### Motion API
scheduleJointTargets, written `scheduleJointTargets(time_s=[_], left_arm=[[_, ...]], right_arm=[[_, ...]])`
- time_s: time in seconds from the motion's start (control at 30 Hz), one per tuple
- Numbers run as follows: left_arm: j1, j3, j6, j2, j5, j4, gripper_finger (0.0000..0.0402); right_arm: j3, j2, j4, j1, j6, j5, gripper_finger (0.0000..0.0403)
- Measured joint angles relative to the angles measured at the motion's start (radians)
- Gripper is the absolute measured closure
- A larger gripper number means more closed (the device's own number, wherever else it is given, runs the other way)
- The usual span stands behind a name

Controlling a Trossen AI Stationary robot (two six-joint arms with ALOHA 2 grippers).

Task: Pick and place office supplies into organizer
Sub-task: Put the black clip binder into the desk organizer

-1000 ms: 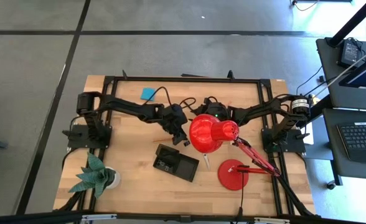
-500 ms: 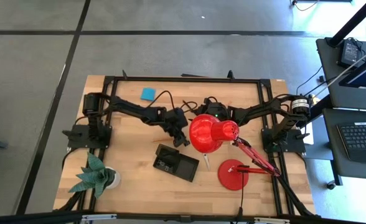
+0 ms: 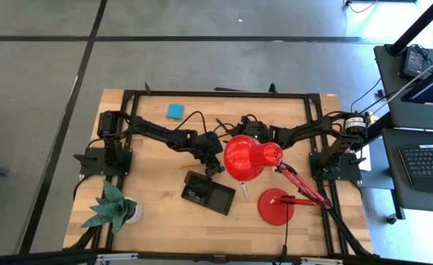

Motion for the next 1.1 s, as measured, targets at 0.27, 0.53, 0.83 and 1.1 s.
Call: scheduleJointTargets(time_s=[0.27,0.53,0.83,1.1], left_arm=[[-0.013,0.0,0.015,0.0,0.0,-0.006,0.0316],[-0.018,0.0,0.043,0.0,-0.002,0.001,0.034],[-0.019,0.002,0.02,0.005,-0.046,0.001,0.0362],[-0.02,-0.001,-0.007,0.034,0.008,-0.008,0.0348]], right_arm=[[0.0,0.0,0.0,0.0,0.0,0.0,0.0191],[0.0,0.0,0.0,0.0,0.0,0.0,0.0191],[0.0,0.0,0.0,0.0,0.0,0.0,0.0191],[0.0,0.0,0.0,0.0,-0.002,0.0,0.0191]])
